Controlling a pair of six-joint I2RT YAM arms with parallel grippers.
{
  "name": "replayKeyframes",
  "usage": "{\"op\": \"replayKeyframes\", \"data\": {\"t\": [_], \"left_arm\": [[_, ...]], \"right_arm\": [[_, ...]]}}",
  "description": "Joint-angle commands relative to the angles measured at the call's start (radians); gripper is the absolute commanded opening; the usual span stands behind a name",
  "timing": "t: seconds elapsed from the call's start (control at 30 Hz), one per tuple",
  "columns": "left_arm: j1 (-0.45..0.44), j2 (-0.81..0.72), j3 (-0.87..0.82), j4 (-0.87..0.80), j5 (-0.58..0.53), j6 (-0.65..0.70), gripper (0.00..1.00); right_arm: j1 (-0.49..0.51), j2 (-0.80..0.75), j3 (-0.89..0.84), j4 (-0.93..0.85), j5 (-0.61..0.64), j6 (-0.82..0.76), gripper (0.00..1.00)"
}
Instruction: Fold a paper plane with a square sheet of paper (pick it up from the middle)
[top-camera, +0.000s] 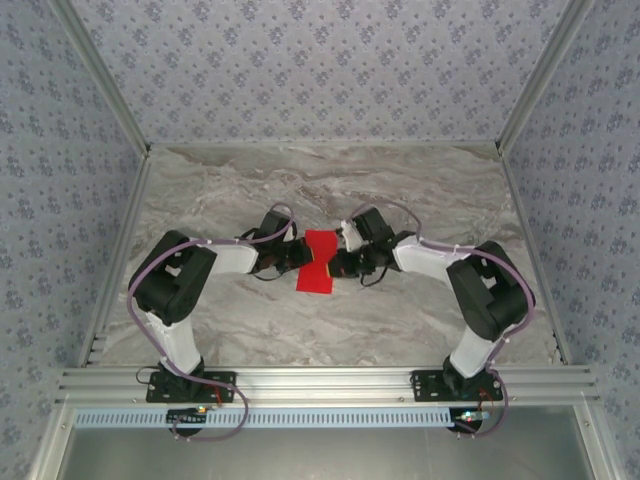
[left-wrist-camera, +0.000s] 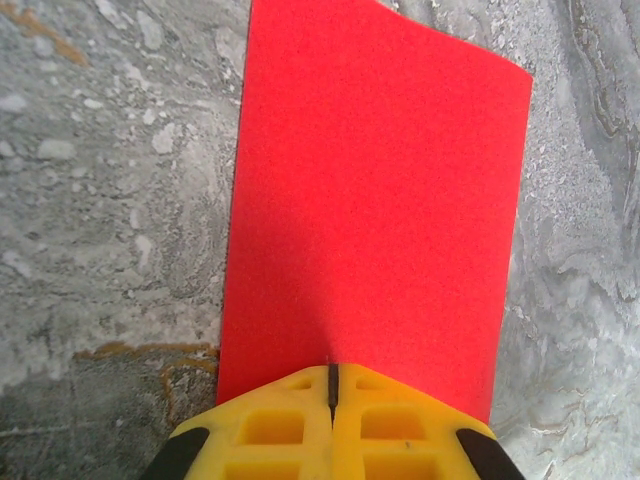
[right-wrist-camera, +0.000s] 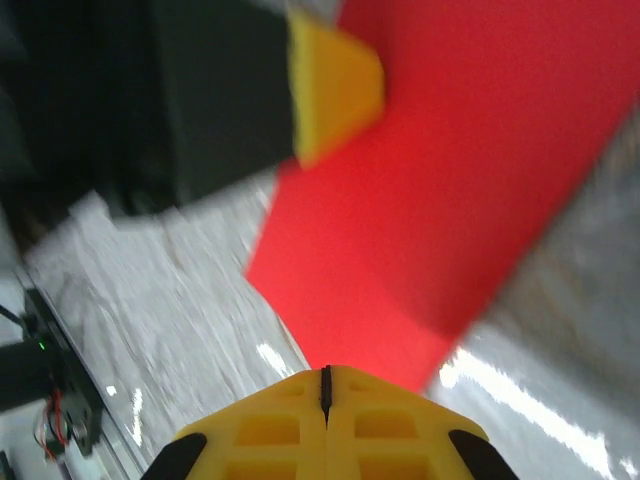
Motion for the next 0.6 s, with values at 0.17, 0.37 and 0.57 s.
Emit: {"op": "replayKeyframes", "data": {"t": [0.17,0.37,0.57], "left_arm": [[0.007,0.089,-0.074,-0.26,-0.153,0.022,0.0],[0.006,0.09,-0.075,-0.259,-0.16,0.01,0.0],[0.016,0.084,-0.083,-0.235,-0.135,-0.002,0.0]], "right_arm": [[-0.001,0.195,0.115,0.016,-0.004,0.0,0.0],[0.024,0.194,0.043,0.007,-0.007,-0.008,0.0],[0.045,0.115,-0.146,0.012,0.024,0.003,0.0]]}}
